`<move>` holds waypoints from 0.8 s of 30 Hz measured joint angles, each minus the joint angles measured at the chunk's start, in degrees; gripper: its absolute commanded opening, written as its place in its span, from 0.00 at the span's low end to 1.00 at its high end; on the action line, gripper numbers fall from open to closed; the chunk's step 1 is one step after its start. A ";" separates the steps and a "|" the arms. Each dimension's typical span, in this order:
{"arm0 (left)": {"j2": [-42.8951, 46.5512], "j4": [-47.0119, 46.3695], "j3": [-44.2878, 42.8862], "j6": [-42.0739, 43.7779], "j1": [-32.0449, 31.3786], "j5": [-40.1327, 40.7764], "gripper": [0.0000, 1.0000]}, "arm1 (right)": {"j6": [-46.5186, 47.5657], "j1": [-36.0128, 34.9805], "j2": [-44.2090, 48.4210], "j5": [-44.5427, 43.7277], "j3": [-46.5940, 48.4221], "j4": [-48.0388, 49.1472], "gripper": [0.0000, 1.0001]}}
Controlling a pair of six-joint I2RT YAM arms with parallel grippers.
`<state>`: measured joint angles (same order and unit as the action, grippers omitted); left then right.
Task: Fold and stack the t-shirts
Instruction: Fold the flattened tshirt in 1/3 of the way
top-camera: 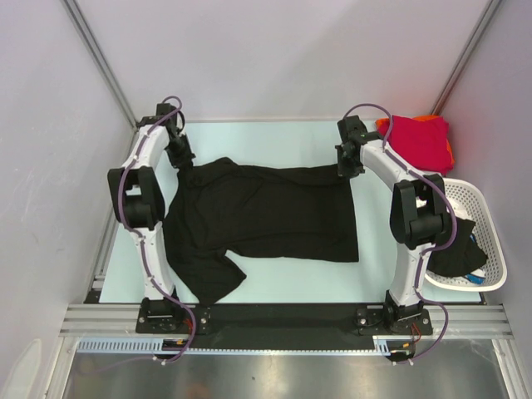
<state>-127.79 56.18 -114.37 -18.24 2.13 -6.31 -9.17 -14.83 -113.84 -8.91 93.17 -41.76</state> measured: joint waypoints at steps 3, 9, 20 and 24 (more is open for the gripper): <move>3.65 0.79 4.00 0.79 -0.04 0.37 0.00 | -0.02 0.00 1.46 0.42 -1.55 0.28 0.00; 9.42 2.89 9.75 1.66 -0.44 2.58 0.00 | -0.04 0.00 5.70 0.87 -4.37 -0.24 0.00; 8.68 8.33 15.34 0.04 -1.05 5.09 0.67 | -0.28 -0.11 5.14 1.22 -5.68 -1.64 0.16; 9.33 5.60 13.49 -1.25 -1.07 4.48 0.67 | -0.26 -0.11 4.50 1.25 -5.68 -1.90 0.16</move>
<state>-118.45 61.78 -100.88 -19.49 1.06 -1.83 -9.43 -14.94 -109.34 -7.66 87.48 -43.66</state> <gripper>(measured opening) 0.669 0.160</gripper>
